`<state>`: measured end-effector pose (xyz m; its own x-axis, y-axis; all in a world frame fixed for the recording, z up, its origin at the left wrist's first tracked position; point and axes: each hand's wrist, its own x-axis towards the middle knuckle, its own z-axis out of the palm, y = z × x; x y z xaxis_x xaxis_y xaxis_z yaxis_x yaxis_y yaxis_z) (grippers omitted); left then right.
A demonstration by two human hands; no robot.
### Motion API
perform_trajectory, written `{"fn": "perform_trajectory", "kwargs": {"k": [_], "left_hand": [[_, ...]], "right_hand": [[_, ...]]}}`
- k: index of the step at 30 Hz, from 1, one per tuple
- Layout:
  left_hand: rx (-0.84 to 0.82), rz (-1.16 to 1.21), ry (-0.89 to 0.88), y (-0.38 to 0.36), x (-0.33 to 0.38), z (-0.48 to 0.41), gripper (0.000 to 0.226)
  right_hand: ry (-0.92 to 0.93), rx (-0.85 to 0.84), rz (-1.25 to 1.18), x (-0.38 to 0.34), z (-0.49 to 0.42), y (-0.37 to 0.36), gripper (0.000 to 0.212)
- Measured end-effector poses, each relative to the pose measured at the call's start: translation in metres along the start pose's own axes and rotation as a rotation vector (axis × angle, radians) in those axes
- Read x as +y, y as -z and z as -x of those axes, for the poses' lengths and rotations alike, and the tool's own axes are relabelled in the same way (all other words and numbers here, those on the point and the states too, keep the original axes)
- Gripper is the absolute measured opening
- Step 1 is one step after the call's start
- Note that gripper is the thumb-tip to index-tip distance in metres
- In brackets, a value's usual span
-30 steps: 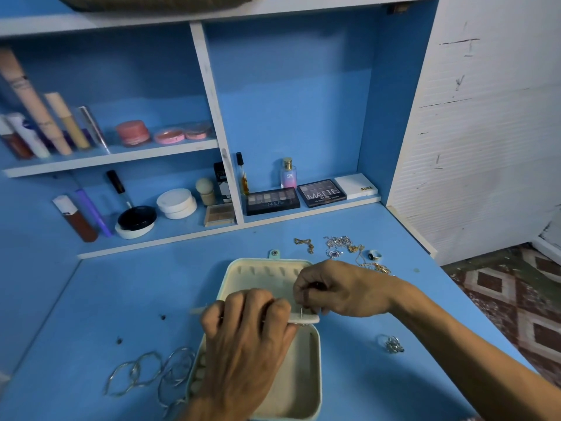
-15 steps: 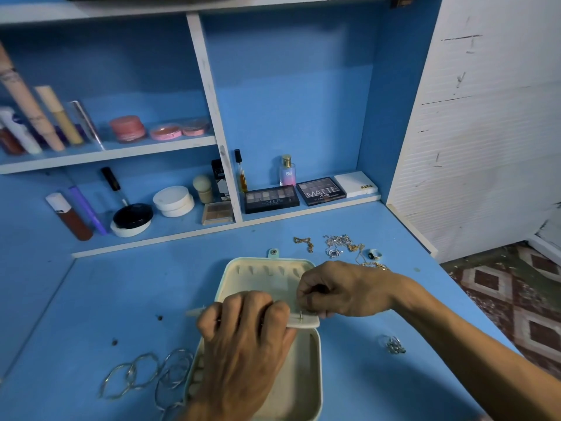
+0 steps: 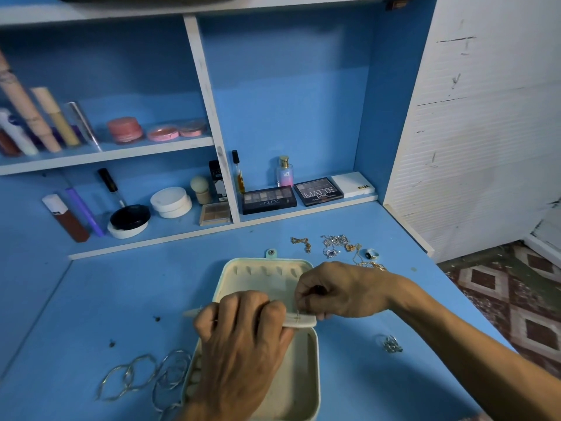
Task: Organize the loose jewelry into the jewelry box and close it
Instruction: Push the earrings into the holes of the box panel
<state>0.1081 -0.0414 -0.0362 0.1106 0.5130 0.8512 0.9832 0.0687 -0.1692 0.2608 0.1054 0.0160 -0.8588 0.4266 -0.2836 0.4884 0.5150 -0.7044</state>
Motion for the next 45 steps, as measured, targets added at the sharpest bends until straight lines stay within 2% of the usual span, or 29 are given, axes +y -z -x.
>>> {"fn": "perform_trajectory", "kwargs": {"k": [10, 16, 24, 45], "left_hand": [[0.003, -0.016, 0.017, -0.0004, 0.0007, -0.0006, 0.05], [-0.003, -0.005, 0.029, 0.0004, 0.0013, -0.0015, 0.049], [-0.008, -0.001, 0.035, 0.0, 0.0014, -0.0017, 0.049], [-0.003, 0.008, 0.04, -0.0016, 0.0019, -0.0013, 0.051]], "right_hand": [[-0.022, 0.021, -0.029, 0.0005, 0.0013, -0.0009, 0.016], [0.01, -0.017, 0.034, -0.0021, 0.0002, 0.0002, 0.022], [-0.001, 0.016, -0.014, 0.0016, -0.0001, -0.0025, 0.016], [-0.005, -0.011, -0.031, 0.0046, -0.0013, 0.0, 0.016]]}}
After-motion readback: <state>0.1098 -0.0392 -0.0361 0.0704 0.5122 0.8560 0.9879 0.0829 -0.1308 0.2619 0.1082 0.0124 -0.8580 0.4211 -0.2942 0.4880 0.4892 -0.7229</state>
